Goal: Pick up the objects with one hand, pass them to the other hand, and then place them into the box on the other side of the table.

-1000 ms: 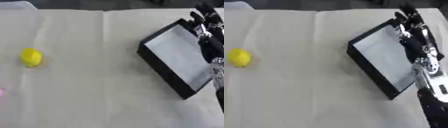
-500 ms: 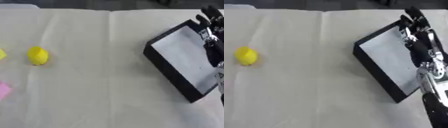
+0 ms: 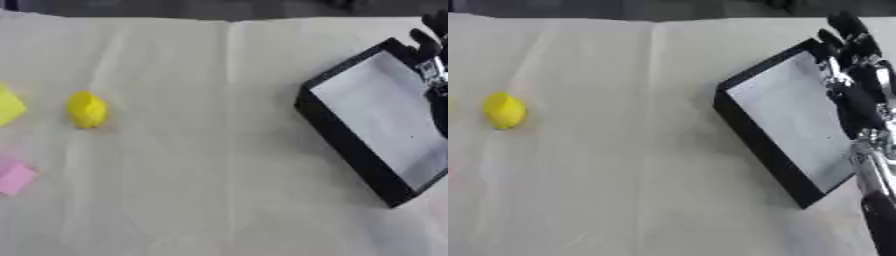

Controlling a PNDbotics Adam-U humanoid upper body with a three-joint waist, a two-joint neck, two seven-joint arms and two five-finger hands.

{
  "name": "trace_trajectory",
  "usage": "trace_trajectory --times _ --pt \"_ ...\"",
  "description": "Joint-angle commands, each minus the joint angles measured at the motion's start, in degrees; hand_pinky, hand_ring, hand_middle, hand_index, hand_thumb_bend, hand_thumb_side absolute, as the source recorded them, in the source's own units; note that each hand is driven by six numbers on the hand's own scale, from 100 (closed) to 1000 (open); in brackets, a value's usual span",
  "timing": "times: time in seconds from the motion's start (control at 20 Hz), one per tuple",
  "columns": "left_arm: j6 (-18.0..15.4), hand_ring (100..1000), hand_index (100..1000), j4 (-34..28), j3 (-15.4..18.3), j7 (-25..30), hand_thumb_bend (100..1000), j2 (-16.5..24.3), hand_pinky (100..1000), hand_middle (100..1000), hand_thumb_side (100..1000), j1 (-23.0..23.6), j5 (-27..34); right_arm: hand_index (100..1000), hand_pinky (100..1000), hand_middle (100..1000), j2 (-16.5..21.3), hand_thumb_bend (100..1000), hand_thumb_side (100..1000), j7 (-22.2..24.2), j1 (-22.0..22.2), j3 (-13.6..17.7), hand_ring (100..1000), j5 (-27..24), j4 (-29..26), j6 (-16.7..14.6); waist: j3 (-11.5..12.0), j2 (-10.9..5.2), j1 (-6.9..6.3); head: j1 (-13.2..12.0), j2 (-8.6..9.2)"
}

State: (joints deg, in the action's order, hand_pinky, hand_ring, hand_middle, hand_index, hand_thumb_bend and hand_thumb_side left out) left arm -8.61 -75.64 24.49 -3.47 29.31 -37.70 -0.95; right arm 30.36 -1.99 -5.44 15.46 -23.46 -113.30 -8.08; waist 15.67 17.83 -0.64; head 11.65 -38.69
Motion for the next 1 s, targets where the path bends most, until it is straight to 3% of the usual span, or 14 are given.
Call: trace_trajectory --times 0.05,0.1,0.25,0.4,0.5,0.55,0.7,1.0 --pt "-2.88 829 913 5.04 -2.08 4.84 302 7.84 906 771 556 -2.75 -2.19 1000 1000 1000 2.71 100 483 -0.15 0.05 0.17 1000 -0.22 -1.29 -0.59 0.03 -1.61 -0.23 -1.00 -0.22" --pt "-2.87 832 914 8.24 -3.94 7.08 368 10.99 907 772 522 -4.20 -3.93 1000 1000 1000 3.39 100 259 -0.16 0.20 0.15 1000 -0.21 -1.29 -0.86 -0.08 -1.76 -0.47 -1.50 -0.34" --pt "-4.71 840 916 22.36 -9.75 13.45 419 17.90 917 779 492 -10.27 -7.65 1000 1000 1000 4.99 100 254 -0.33 0.64 -0.06 1000 -0.49 -1.29 -1.58 -0.37 -2.15 -0.90 -2.62 -0.39" --pt "-6.90 846 915 31.67 -14.14 17.17 448 20.61 922 784 476 -14.73 -11.67 1000 1000 1000 5.83 100 252 -0.51 0.81 -0.24 1000 -0.81 -1.29 -1.80 -0.55 -2.41 -1.02 -3.26 -0.37" --pt "-7.92 846 915 34.30 -14.95 17.94 448 20.95 922 784 476 -15.99 -13.19 1000 1000 1000 5.97 100 252 -0.56 0.87 -0.25 1000 -0.89 -1.29 -1.86 -0.54 -2.47 -1.02 -3.35 -0.39" --pt "-7.16 864 914 36.33 -16.68 19.54 538 21.29 935 800 433 -17.11 -15.79 1000 1000 1000 6.22 100 248 -0.51 0.93 -0.32 1000 -0.85 -1.29 -1.94 -0.70 -2.57 -1.04 -4.09 -0.32" --pt "-5.28 882 907 42.99 -19.89 23.73 597 20.03 949 815 420 -22.86 -24.52 1000 1000 1000 6.66 100 249 -0.63 1.26 -0.44 1000 -0.90 -1.29 -2.15 -0.68 -2.85 -0.96 -5.53 -0.58" --pt "-4.79 903 904 52.07 -21.44 28.07 693 15.61 959 837 411 -30.08 -36.72 1000 1000 1000 6.68 100 257 -0.92 1.69 -0.69 1000 -0.79 -1.29 -1.78 -0.45 -3.18 -0.69 -5.77 -0.97"
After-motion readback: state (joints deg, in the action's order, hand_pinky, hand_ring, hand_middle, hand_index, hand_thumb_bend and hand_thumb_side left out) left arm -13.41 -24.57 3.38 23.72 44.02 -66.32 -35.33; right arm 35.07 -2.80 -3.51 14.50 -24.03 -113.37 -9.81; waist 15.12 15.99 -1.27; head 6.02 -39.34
